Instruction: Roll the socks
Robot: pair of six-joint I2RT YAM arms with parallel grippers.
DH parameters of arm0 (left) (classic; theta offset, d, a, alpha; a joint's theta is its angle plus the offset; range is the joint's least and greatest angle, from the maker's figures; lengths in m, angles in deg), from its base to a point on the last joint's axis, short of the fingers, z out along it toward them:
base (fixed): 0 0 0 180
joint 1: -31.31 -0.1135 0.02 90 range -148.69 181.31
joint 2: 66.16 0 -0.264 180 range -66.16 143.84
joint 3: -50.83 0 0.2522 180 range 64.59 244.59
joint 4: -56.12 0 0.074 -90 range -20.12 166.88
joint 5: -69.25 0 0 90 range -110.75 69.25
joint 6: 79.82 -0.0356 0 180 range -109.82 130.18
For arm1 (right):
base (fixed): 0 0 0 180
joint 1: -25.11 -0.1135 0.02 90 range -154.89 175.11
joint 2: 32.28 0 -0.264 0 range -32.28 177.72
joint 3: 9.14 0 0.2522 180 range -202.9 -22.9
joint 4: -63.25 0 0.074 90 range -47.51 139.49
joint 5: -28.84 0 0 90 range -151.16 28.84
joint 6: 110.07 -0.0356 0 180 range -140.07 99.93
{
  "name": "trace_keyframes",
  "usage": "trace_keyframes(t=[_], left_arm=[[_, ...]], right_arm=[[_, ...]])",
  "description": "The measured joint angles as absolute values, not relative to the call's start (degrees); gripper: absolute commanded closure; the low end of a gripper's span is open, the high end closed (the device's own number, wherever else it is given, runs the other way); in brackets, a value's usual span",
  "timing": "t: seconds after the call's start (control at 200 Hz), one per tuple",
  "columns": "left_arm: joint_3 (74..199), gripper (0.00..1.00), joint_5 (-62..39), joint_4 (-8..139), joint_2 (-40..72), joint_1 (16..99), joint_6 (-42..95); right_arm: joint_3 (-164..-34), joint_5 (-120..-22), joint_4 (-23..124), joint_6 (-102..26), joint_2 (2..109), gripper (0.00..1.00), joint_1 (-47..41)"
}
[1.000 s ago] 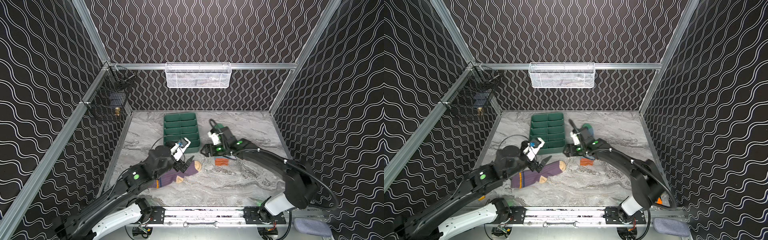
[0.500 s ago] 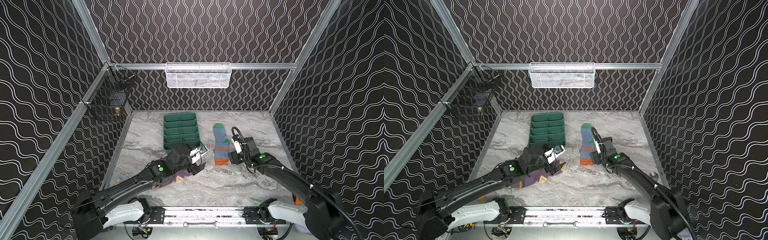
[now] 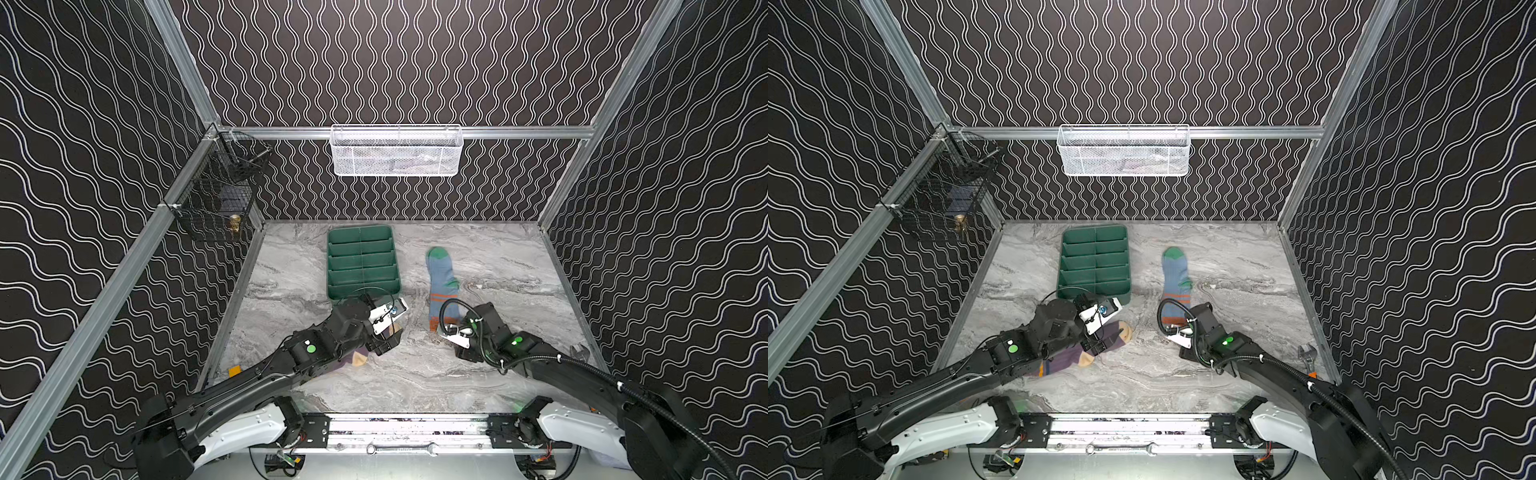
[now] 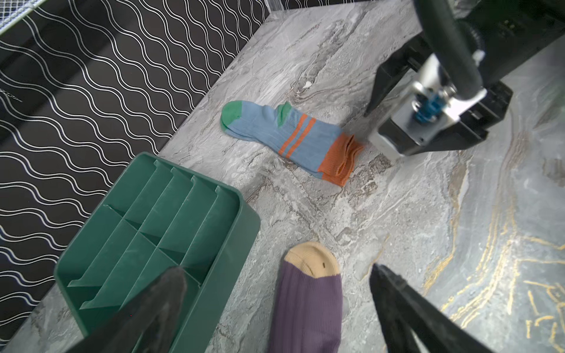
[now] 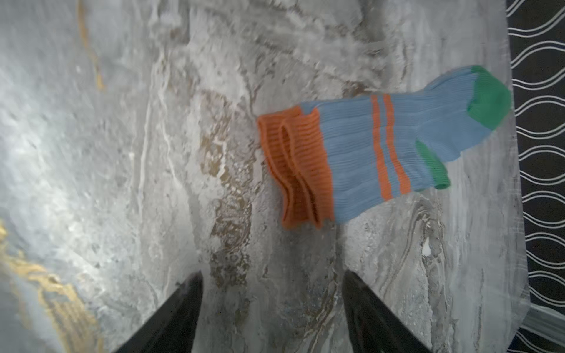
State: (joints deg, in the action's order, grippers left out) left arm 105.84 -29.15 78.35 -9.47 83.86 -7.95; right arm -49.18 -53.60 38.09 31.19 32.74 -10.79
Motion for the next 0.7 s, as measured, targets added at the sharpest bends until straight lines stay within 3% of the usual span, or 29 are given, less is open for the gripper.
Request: trace_keyframes(t=[0.365,0.49,0.701], left_arm=[[105.32,0.01,-30.64,78.08,-9.14,83.86,-7.97],[105.43,0.01,-30.81,78.06,-8.9,83.86,-7.97],[106.04,0.02,-30.79,77.95,-8.05,83.86,-7.97]], right_arm=[[-49.94,-52.71,54.09,38.76,44.78,0.3,-9.94],[-49.92,-52.8,57.58,40.09,46.99,0.47,-8.8],[-52.02,-52.93,57.63,40.96,51.12,0.83,-7.97]])
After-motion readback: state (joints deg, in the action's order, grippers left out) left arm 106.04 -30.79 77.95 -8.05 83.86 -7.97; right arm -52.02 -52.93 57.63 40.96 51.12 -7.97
